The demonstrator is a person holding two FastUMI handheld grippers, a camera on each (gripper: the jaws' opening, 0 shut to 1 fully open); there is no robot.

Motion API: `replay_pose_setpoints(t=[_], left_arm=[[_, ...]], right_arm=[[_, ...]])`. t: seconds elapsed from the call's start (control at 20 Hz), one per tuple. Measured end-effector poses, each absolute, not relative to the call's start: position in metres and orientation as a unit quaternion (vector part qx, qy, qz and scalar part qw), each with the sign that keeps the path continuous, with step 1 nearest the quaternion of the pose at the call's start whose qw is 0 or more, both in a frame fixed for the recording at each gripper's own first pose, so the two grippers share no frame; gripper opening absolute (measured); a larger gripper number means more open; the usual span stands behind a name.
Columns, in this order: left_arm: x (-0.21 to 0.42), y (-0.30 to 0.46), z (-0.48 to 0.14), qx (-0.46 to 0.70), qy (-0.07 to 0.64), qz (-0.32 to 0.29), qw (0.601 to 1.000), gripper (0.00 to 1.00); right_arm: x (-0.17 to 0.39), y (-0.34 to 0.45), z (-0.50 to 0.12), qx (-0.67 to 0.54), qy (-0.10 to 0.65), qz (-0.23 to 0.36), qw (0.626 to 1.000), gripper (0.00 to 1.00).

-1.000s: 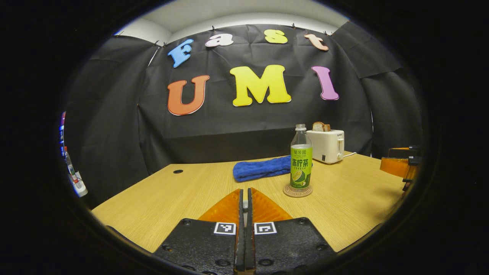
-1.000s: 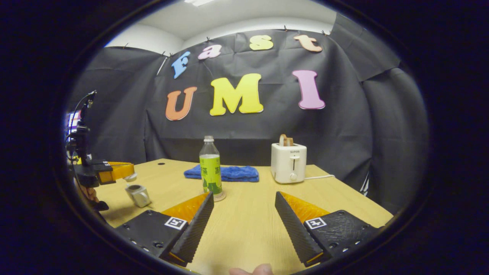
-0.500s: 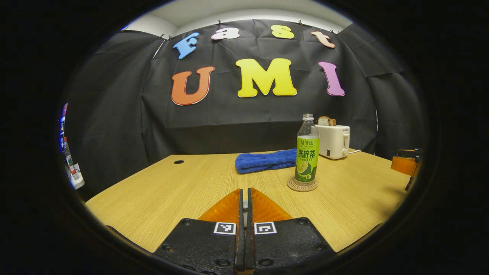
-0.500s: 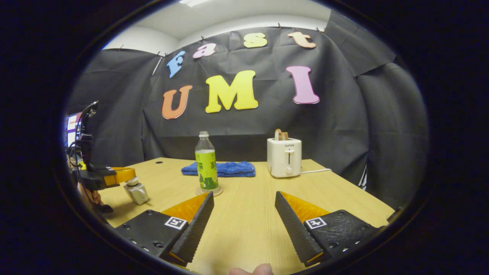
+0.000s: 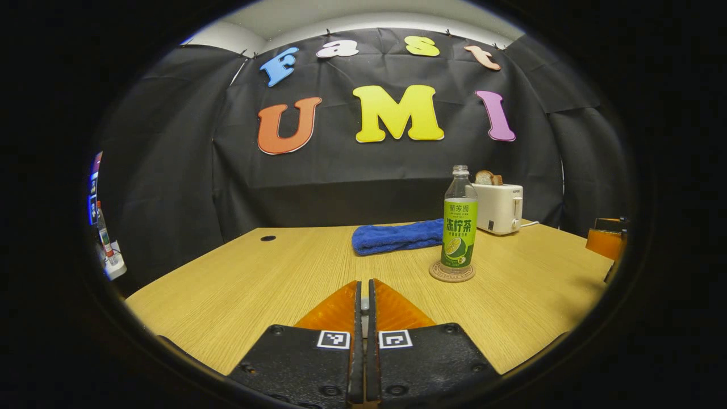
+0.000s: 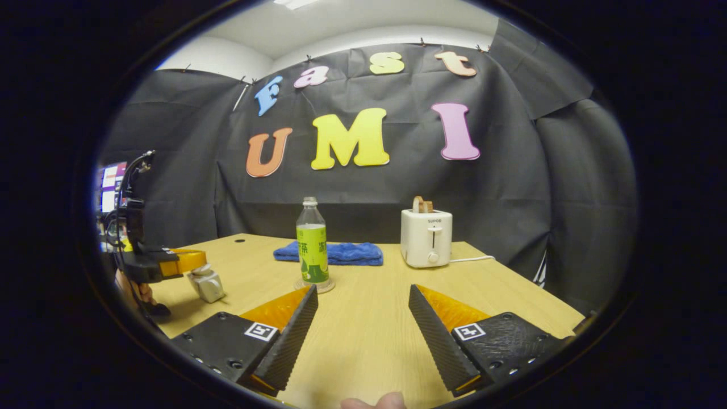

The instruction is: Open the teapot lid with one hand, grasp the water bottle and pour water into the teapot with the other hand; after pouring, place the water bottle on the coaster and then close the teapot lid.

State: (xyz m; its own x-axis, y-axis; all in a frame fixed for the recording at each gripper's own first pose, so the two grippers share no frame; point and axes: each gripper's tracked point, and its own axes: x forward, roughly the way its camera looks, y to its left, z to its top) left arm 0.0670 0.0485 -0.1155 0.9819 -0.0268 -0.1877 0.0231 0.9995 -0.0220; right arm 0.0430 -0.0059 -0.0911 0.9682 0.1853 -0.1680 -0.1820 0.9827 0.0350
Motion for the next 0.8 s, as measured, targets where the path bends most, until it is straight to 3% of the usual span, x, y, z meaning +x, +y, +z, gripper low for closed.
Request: replay_pose_setpoints(t=[0.25,0.35,0.4,0.45,0.6,0.8], left_arm=[[0.069,0.048,-0.124,-0.016,0.113,-0.008,0.993,0.06],[0.067,0.05,-0.122,-0.007,0.115,0.0,0.993,0.13],[0.066,0.052,-0.115,0.0,0.108,0.007,0.994,0.35],[0.064,0.052,-0.106,0.003,0.098,0.012,0.995,0.47],[0.059,0.051,-0.07,-0.004,0.061,0.026,0.998,1.0],[0.045,0.031,-0.02,-0.004,0.023,0.016,1.0,0.98]], right_arm=[[0.04,-0.007,-0.093,0.017,0.088,0.093,0.992,0.96],[0.038,-0.008,-0.093,0.018,0.087,0.092,0.992,0.97],[0.039,-0.009,-0.093,0.017,0.085,0.09,0.992,0.96],[0.039,-0.011,-0.091,0.015,0.082,0.086,0.993,0.94],[0.044,-0.021,-0.081,0.014,0.07,0.062,0.995,0.94],[0.049,-0.038,-0.049,0.028,0.041,0.03,0.998,0.96]])
